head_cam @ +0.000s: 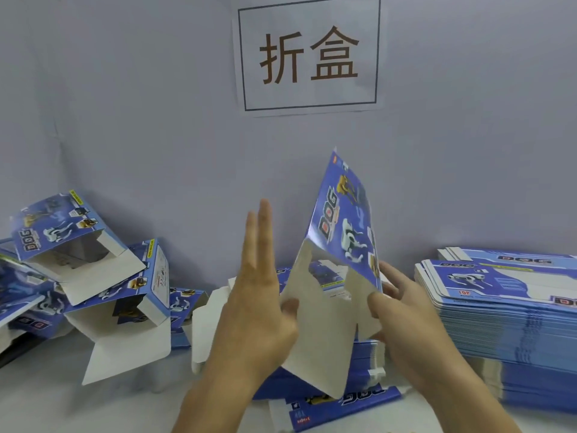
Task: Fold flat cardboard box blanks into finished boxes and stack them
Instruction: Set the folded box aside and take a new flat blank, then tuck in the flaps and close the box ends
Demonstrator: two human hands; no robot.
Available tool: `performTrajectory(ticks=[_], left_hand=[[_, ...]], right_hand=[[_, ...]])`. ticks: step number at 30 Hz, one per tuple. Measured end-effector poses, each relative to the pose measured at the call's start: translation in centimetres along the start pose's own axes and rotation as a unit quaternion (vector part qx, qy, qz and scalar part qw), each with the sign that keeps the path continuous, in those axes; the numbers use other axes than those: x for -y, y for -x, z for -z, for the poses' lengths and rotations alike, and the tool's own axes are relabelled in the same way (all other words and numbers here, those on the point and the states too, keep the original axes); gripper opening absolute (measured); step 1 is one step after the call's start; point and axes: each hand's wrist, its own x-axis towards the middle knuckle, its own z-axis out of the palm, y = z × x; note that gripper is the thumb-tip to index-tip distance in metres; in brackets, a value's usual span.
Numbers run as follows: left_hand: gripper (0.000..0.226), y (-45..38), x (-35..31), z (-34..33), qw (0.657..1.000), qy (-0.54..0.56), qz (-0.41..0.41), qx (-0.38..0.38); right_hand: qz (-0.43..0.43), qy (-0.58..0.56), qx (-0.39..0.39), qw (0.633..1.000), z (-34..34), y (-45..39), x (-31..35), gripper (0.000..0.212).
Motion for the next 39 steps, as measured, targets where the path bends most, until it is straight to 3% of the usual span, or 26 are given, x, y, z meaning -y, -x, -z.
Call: performTrajectory(ticks=[2,7,10,13,14,16,19,21,23,25,27,30,33,36,38,39], left_hand=[[0.118,-0.3,0.2,0.5,0.998,-0.044,-0.039,0.028],[0.107,-0.7,0.6,2.7,0.994,-0.047,-0.02,0.092],[0.104,-0.3,1.1,4.0,0.979,0.029,0.05,0.197],[0.101,-0.1,0.6,5.5,0.926,0.163,0.1,0.325],[0.097,-0.3,0.3,5.8,0.917,0.238,0.114,0.3],[0.081,-1.1,-0.5,6.0,0.9,0.363,0.178,0.161],[0.043,-1.6,-1.4,5.0,0.902,0.365,0.229,-0.028],[0.016,-1.5,-1.0,4.9,0.917,0.292,0.235,-0.135],[0.013,-1.5,-0.2,5.4,0.928,0.261,0.202,-0.172],[0.006,-1.2,0.4,6.3,0.93,0.295,0.163,-0.147],[0.014,-0.8,0.9,6.4,0.941,0.306,0.116,-0.089],[0.019,-0.3,0.7,5.1,0.952,0.296,0.074,-0.025],[0.05,-0.4,0.1,3.7,0.947,0.312,0.071,-0.002],[0.079,-0.4,-0.7,1.7,0.911,0.394,0.116,0.044],[0.085,-0.2,-1.2,0.5,0.891,0.427,0.153,0.04],[0.083,-0.2,-1.2,0.1,0.89,0.426,0.157,0.028]], right_hand=[[0.039,0.02,0.002,0.999,-0.7,0.2,0.2,0.065],[0.055,0.049,-0.001,0.997,-2.0,0.1,-0.6,0.06],[0.086,0.135,0.017,0.987,-2.1,0.3,-0.9,0.07],[0.102,0.294,0.008,0.95,-2.6,0.3,-1.0,0.083],[0.102,0.329,-0.001,0.939,-2.8,0.4,-0.8,0.085],[0.094,0.386,-0.006,0.918,-3.4,0.6,0.0,0.09],[0.112,0.442,0.031,0.89,-4.4,1.0,0.3,0.094],[0.145,0.386,0.094,0.906,-4.3,1.4,0.1,0.094],[0.12,0.209,0.138,0.961,-3.1,1.6,0.5,0.095],[0.085,0.031,0.122,0.988,-1.6,1.4,0.5,0.089],[0.059,-0.081,0.095,0.99,-0.6,1.0,1.1,0.067],[0.077,-0.083,0.1,0.989,0.1,0.7,2.0,0.017],[0.079,-0.105,0.169,0.977,0.8,1.6,2.3,0.034],[0.017,-0.184,0.191,0.964,-1.1,2.5,3.2,0.065],[0.03,-0.228,0.236,0.944,-1.7,3.5,3.2,0.06],[0.023,-0.228,0.223,0.948,-2.1,3.2,3.9,0.033]])
